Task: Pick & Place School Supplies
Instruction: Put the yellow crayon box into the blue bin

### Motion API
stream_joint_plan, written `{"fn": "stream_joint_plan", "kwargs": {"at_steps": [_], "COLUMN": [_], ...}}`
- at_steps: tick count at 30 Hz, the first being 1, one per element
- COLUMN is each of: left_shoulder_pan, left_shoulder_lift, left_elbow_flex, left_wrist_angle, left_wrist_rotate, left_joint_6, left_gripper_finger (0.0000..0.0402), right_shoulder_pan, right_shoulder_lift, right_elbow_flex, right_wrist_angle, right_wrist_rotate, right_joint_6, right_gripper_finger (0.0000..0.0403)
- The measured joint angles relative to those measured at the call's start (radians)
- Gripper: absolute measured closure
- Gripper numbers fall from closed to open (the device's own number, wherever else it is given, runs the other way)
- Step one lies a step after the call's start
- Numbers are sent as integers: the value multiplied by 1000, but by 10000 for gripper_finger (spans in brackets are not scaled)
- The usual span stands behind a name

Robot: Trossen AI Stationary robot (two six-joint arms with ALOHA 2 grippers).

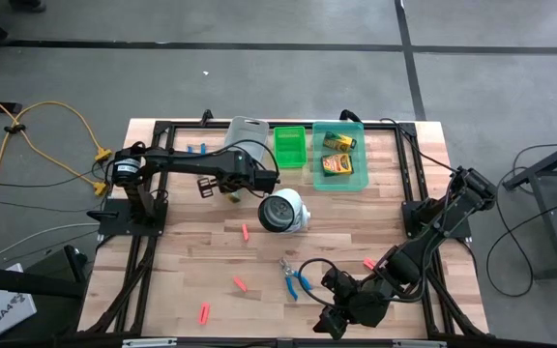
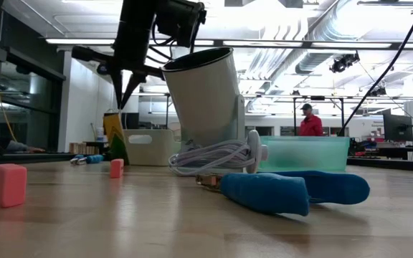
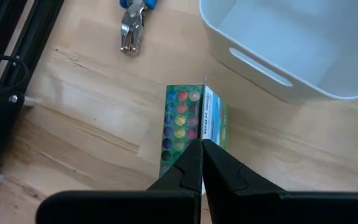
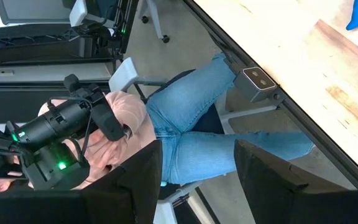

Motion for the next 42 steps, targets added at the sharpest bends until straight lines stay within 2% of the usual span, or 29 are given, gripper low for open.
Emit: {"fn": "stream_joint_plan", "kwargs": {"at_steps": [30,42], "left_shoulder_pan": [3,8], "left_shoulder_lift": [-1,-1], "left_elbow_flex": [0,0], "left_wrist_angle": [43,64], "left_wrist_rotate": [-10,-21], "left_joint_6": [37,61], "left_gripper_finger": [400,368], "right_shoulder_pan": [0,0], "right_shoulder_lift": [0,0], "right_elbow_flex": [0,0], "right_wrist_angle": [0,0], "right_wrist_rotate": [0,0], "right_joint_6": [0,0], "right_gripper_finger": [214,214]}}
